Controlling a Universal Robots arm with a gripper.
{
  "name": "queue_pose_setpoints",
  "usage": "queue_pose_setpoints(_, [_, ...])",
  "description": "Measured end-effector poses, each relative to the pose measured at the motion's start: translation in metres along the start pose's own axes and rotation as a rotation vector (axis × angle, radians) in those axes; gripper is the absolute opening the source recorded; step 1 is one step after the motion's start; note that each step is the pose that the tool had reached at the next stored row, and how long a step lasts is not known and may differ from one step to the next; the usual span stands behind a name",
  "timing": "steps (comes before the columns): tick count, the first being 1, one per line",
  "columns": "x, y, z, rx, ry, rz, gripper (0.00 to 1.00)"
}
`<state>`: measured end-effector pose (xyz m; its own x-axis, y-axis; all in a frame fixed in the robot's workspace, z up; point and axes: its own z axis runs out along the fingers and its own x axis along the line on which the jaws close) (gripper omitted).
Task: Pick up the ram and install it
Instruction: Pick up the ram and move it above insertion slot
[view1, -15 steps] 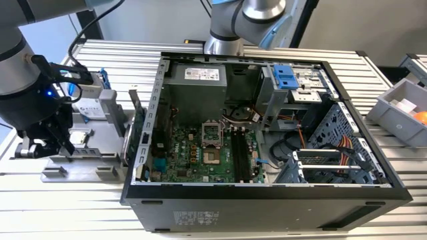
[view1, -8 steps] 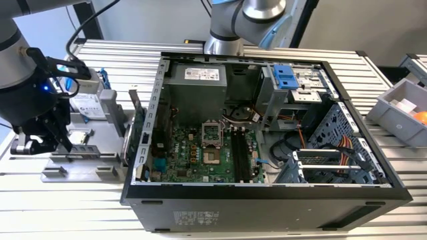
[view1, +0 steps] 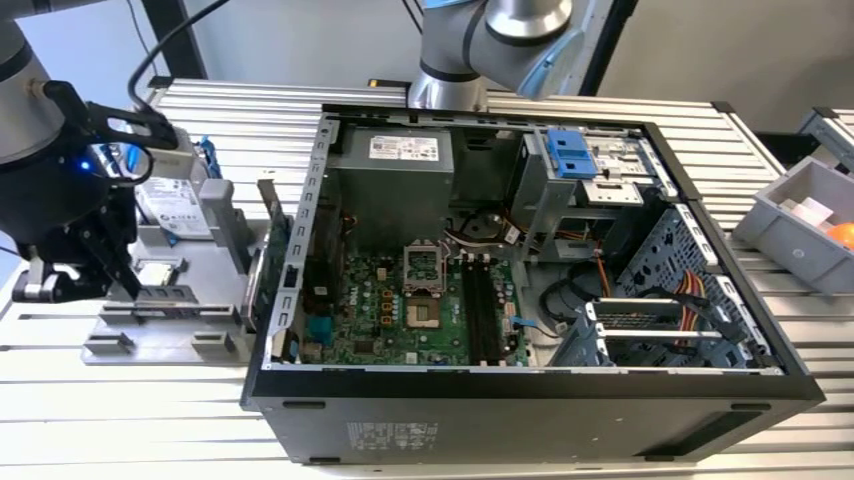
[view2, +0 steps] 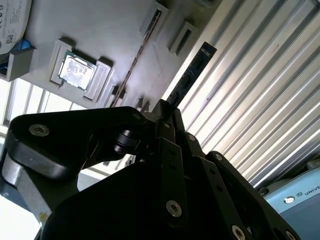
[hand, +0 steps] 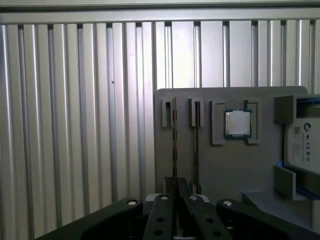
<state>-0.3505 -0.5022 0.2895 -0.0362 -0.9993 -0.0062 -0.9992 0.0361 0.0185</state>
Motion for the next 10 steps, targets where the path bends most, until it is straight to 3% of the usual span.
queue_pose_setpoints(10, [-0.0003,0.0002,-0.0095,0.0001,0.0001,0.000,0.00])
